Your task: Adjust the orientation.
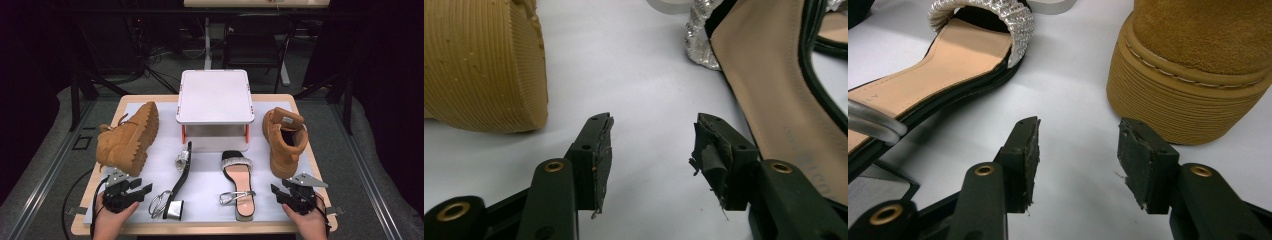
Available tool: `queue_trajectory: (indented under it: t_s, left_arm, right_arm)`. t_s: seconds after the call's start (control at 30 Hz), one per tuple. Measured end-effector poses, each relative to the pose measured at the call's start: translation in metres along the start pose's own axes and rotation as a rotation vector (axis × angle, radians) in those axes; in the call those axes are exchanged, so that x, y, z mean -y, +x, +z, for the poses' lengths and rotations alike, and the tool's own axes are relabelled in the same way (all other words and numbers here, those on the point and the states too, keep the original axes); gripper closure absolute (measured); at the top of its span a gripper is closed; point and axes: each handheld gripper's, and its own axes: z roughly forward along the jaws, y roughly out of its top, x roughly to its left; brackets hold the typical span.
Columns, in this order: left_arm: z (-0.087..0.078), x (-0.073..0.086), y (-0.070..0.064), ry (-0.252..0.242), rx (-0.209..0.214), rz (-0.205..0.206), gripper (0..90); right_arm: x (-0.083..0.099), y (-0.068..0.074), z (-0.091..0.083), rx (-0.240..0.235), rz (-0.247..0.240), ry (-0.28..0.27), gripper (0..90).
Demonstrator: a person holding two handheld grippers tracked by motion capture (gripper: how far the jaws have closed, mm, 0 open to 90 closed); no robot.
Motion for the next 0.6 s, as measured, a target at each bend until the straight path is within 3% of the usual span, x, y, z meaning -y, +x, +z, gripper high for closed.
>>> queue_trajectory:
  t_s: [0.6]
  left_arm:
    - [-0.009,-0.007,-0.011,-0.030,0.043,0.007,51.5]
  right_arm:
    - [0.001,-0.004,-0.001,0.005,0.033,-0.003,52.2]
